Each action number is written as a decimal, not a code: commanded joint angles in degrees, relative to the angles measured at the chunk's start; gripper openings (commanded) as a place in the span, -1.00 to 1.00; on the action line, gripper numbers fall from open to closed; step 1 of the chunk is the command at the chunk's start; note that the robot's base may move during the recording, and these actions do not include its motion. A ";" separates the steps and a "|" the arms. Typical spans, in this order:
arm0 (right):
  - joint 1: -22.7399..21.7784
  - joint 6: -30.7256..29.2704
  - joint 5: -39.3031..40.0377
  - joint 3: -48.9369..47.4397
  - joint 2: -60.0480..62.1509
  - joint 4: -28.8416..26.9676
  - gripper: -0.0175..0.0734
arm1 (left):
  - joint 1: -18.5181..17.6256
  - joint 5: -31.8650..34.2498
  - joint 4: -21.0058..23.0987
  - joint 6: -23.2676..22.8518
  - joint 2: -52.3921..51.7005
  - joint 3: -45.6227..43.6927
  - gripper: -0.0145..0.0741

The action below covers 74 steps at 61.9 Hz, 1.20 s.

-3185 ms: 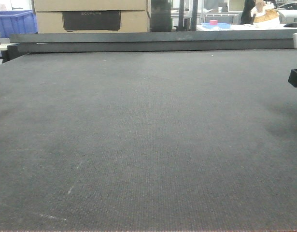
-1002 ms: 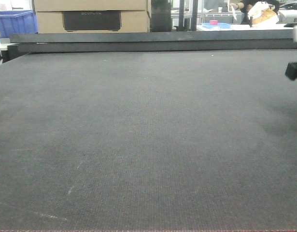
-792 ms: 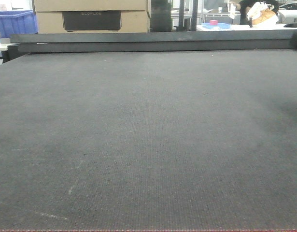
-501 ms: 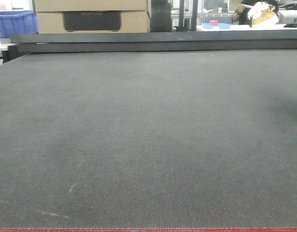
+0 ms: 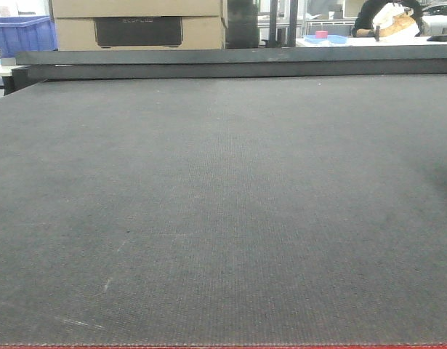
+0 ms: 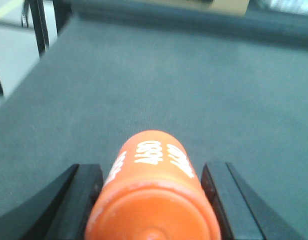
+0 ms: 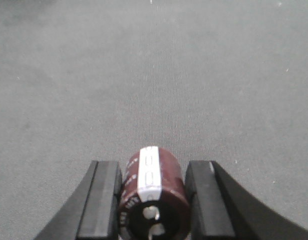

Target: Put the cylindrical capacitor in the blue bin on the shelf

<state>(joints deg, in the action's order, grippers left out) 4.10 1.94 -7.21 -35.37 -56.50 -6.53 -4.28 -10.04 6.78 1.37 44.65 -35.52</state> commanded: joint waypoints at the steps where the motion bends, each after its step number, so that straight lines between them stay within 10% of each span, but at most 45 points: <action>1: 0.09 -0.02 2.98 0.39 1.37 0.12 -0.97 | -0.11 2.02 0.46 0.02 -4.57 0.72 -0.92; 74: 0.09 -0.02 8.34 7.43 34.35 8.29 -0.97 | -0.11 2.10 0.46 0.02 -16.78 0.72 -0.92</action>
<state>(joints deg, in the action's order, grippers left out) 4.10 1.94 0.00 -27.95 -22.47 1.32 -4.28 -9.22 6.78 1.37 28.16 -34.78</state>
